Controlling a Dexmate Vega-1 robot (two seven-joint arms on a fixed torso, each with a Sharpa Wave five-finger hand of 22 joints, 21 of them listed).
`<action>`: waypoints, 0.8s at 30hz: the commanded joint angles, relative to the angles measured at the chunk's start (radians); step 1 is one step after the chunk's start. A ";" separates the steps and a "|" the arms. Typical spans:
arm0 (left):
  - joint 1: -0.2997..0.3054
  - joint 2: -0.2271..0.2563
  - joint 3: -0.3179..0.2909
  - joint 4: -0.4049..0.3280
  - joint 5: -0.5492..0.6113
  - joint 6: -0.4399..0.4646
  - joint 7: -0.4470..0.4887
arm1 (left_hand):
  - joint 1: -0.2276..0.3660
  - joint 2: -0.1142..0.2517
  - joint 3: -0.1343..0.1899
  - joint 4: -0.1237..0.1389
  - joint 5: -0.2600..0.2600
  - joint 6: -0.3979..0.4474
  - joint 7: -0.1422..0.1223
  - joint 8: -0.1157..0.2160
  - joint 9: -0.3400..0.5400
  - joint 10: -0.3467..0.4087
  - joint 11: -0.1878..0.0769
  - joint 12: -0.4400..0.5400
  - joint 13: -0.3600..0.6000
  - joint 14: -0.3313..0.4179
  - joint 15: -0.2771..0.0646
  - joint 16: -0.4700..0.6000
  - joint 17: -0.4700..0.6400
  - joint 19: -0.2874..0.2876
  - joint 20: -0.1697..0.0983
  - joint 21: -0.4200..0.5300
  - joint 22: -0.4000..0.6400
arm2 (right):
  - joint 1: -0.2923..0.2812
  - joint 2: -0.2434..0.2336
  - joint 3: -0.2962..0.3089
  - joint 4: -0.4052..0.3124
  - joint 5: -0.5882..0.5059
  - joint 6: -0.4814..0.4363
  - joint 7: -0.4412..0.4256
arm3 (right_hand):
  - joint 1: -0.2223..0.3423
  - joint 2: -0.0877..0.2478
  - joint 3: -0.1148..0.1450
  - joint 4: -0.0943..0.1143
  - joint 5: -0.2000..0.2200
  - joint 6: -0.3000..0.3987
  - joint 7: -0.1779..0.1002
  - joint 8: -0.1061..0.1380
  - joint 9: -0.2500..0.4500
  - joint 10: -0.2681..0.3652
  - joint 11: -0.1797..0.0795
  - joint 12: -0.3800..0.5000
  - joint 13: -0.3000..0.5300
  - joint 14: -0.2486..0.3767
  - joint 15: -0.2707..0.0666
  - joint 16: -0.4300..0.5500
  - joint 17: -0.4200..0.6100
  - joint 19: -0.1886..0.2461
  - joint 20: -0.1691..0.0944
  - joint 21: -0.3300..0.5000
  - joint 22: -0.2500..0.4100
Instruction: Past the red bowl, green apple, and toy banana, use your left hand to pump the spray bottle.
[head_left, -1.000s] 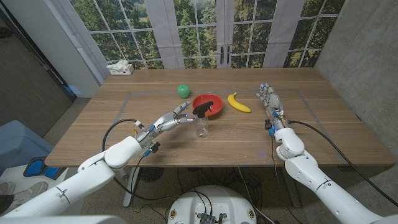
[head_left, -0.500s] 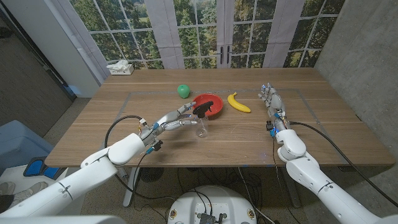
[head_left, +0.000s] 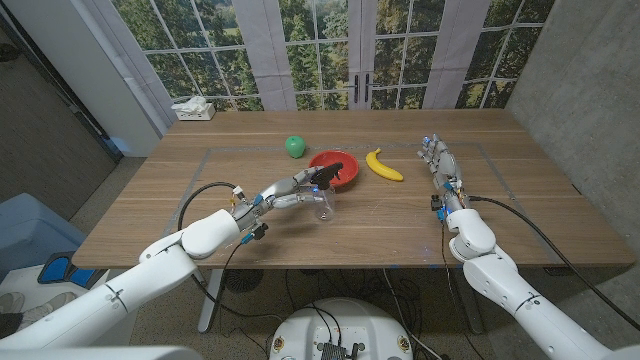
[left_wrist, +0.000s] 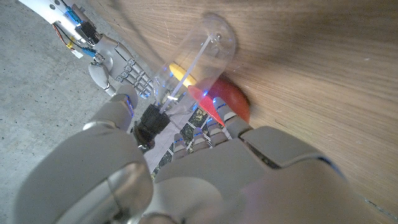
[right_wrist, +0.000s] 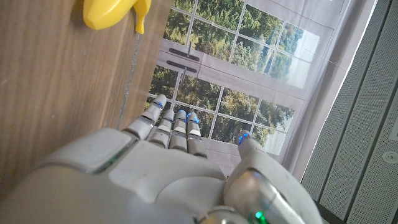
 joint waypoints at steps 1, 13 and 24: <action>-0.051 -0.023 0.034 0.015 -0.007 0.013 -0.032 | 0.034 0.001 0.012 0.000 0.000 0.001 -0.012 0.005 0.005 0.012 -0.001 0.008 0.004 0.013 -0.004 0.003 0.002 0.010 0.000 -0.006 0.001 | -0.002 -0.005 0.006 0.005 0.013 0.000 0.014 | -0.002 0.008 0.000 -0.005 -0.004 0.011 -0.004 0.006 0.002 0.009 0.001 0.010 0.002 0.008 0.001 0.004 0.001 0.010 0.002 -0.004 0.002; -0.114 -0.042 0.075 0.032 -0.019 0.049 -0.086 | 0.132 0.023 0.037 0.001 0.006 0.018 -0.019 0.006 0.006 0.028 0.011 0.005 0.006 0.018 0.011 -0.006 0.002 0.004 0.022 -0.029 0.003 | -0.001 -0.007 0.013 0.012 0.014 0.000 0.011 | -0.006 0.008 0.000 -0.006 -0.004 0.013 -0.003 0.006 0.002 0.013 0.002 0.010 0.001 0.016 0.004 0.007 0.000 0.021 0.007 -0.006 0.002; -0.184 -0.063 0.118 0.063 -0.033 0.059 -0.161 | 0.187 0.046 0.053 0.000 0.011 0.022 -0.026 0.003 0.007 0.053 0.020 0.010 0.007 0.031 0.018 -0.004 0.003 0.006 0.037 -0.036 0.003 | 0.000 -0.005 0.018 0.028 0.027 0.003 0.015 | -0.008 0.008 0.001 -0.008 -0.004 0.015 -0.003 0.006 0.002 0.017 0.005 0.011 0.001 0.021 0.006 0.009 -0.002 0.029 0.010 -0.008 0.003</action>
